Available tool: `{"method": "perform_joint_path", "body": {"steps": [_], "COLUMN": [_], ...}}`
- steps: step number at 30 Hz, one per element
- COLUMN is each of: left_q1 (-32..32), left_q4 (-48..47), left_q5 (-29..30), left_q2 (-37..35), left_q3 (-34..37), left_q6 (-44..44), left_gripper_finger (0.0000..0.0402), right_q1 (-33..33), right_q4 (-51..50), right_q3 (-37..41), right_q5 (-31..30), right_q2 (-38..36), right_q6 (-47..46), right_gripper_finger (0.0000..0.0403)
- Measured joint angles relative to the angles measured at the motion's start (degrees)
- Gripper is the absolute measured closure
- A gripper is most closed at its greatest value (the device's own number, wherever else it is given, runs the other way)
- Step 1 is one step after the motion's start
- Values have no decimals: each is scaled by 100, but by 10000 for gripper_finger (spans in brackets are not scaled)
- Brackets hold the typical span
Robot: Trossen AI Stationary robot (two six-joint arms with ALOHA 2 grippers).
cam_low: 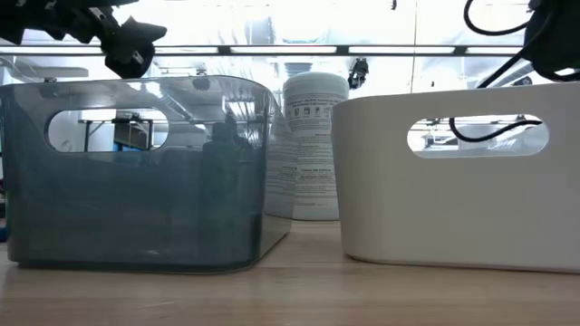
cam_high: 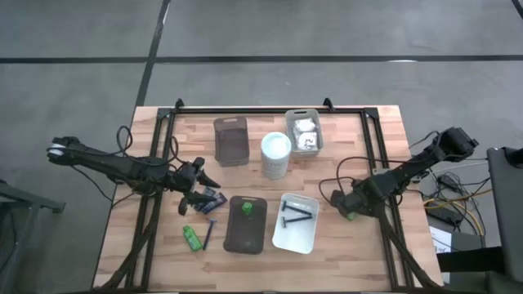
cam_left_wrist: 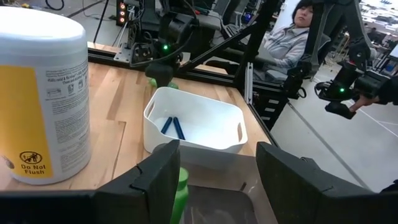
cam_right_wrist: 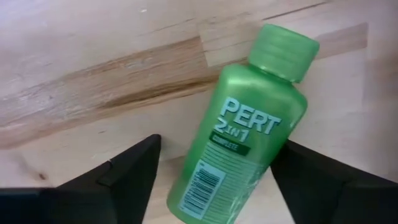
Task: Pick & Place Travel size toiletries
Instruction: Put the green shampoo bottle into the bottom black bin
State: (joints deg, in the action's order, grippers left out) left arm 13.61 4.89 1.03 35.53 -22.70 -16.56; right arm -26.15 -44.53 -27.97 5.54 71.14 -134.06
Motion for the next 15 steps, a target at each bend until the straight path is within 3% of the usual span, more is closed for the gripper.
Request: {"method": "perform_joint_path", "body": {"steps": [9,15], "left_q1": [0,0], "left_q4": [0,0], "left_q5": [102,174], "left_q2": [13,13], "left_q3": [0,0], "left_q6": [-5,-7], "left_gripper_finger": [187,187], "right_q1": [0,-4], "right_q4": [12,26], "right_q3": [-2,3], "right_q5": [-15,26], "right_q2": [12,-22], "right_q6": [37,147], "right_gripper_finger": [213,245]}}
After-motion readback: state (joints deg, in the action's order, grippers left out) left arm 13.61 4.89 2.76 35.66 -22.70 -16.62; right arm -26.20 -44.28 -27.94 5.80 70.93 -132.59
